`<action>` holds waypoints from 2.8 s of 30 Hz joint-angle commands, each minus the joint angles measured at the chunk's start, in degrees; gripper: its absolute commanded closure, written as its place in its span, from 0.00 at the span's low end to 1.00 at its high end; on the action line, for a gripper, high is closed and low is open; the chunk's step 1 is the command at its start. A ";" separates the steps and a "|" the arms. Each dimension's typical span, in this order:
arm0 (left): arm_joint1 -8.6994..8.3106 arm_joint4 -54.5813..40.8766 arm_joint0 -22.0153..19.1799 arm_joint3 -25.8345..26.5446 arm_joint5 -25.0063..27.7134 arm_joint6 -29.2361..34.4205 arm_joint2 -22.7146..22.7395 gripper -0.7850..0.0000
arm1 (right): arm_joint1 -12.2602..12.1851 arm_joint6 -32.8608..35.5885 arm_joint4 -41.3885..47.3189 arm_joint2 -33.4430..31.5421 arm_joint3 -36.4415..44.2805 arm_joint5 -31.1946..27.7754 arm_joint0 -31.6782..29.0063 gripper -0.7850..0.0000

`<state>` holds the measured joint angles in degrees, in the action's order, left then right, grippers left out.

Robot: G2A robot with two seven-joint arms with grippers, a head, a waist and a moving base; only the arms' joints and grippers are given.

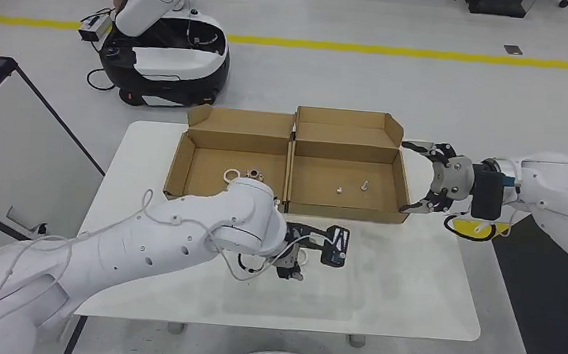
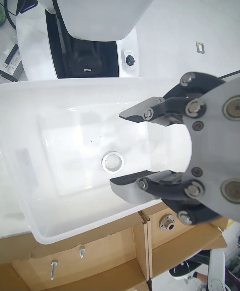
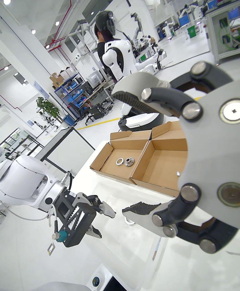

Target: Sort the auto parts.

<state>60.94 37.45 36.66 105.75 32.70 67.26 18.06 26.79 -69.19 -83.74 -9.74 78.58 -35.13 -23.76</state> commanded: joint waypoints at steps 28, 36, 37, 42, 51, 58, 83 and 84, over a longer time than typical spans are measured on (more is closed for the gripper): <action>8.98 6.33 -2.03 -17.25 2.97 -5.44 -5.43 0.46 | 0.00 0.00 0.00 0.00 0.00 0.00 0.00 0.00; 10.77 8.90 -2.13 -21.45 4.00 -5.14 -6.44 0.48 | 0.00 0.00 0.00 0.00 0.00 0.00 0.00 0.00; 10.91 9.16 -2.14 -21.83 4.04 -5.17 -6.42 0.48 | 0.00 0.00 0.00 0.00 0.00 0.00 0.00 0.00; 11.34 10.46 -1.91 -22.79 4.09 -5.28 -6.24 0.49 | 0.00 0.00 0.00 0.00 0.00 0.00 0.00 0.00; 11.57 11.83 -0.59 -22.71 3.77 -5.23 -5.83 0.51 | 0.00 0.00 0.00 0.00 0.00 0.00 0.00 0.00; 11.79 12.39 0.07 -22.66 4.10 -4.45 -5.56 0.51 | 0.00 0.00 0.00 0.00 0.00 0.00 0.00 0.00; 12.64 16.32 1.74 -23.39 4.84 -4.34 -4.34 0.59 | 0.00 0.00 0.00 0.00 0.00 0.00 0.00 0.00; 12.65 16.22 1.78 -23.23 4.93 -4.14 -4.25 0.58 | 0.00 0.00 0.00 0.00 0.00 0.00 0.00 0.00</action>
<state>73.58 53.77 38.40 82.38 37.56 62.95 13.74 26.79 -69.19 -83.74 -9.74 78.58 -35.13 -23.76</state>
